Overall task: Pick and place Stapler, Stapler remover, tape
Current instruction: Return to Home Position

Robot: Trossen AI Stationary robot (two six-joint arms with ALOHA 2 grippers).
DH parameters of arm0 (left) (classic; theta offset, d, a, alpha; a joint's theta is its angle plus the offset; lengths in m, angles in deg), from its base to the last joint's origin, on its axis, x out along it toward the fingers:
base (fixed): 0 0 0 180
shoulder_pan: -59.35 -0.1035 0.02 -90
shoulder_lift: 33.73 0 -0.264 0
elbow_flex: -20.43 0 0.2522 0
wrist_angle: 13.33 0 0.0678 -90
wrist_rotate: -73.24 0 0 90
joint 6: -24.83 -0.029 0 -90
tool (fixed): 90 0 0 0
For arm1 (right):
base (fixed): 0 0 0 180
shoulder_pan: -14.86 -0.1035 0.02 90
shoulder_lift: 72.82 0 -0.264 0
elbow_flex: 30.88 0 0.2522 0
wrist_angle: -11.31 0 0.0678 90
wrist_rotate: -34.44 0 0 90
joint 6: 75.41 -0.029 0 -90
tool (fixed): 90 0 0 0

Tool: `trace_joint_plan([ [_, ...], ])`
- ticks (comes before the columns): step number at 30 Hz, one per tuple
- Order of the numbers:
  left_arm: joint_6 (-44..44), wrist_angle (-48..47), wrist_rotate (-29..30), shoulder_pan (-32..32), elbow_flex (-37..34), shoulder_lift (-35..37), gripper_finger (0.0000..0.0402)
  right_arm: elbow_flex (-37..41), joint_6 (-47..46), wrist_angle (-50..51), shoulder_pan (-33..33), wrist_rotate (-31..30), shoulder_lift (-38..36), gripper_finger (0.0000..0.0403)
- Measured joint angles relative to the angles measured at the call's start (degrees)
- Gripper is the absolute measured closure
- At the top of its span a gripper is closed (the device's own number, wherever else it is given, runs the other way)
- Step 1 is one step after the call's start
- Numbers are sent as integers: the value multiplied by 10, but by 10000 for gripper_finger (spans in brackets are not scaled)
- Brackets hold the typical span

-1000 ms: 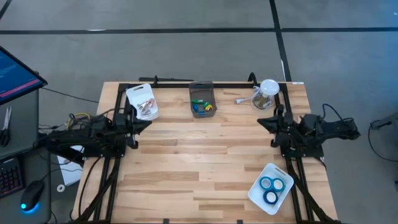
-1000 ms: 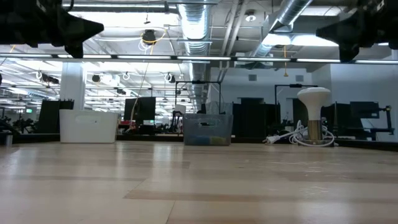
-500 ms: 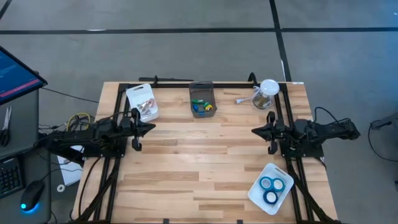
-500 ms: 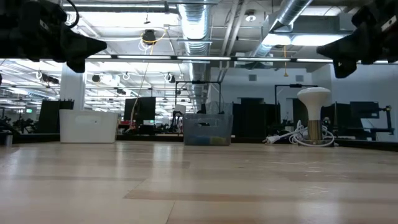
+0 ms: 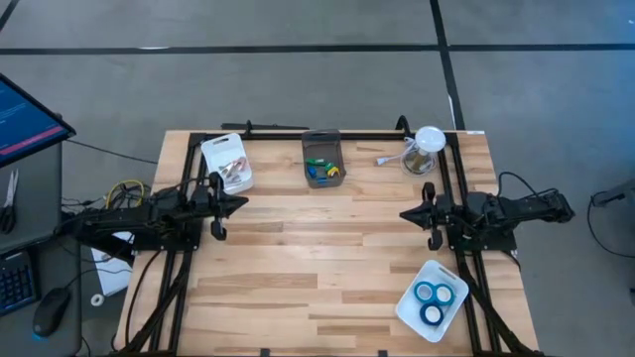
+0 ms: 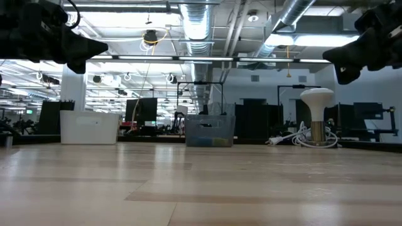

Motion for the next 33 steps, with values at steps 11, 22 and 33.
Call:
trace_joint_plan([
  [11, 0, 5, 1, 0, 0, 0, 394, 0, -47, 1, 0, 0, 0, 403],
  [22, 0, 5, 2, 0, 0, 0, 394, 0, -48, 1, 0, -1, 0, 403],
  [33, 0, 5, 2, 0, 0, 0, 394, 0, -48, 1, 0, -1, 0, 403],
])
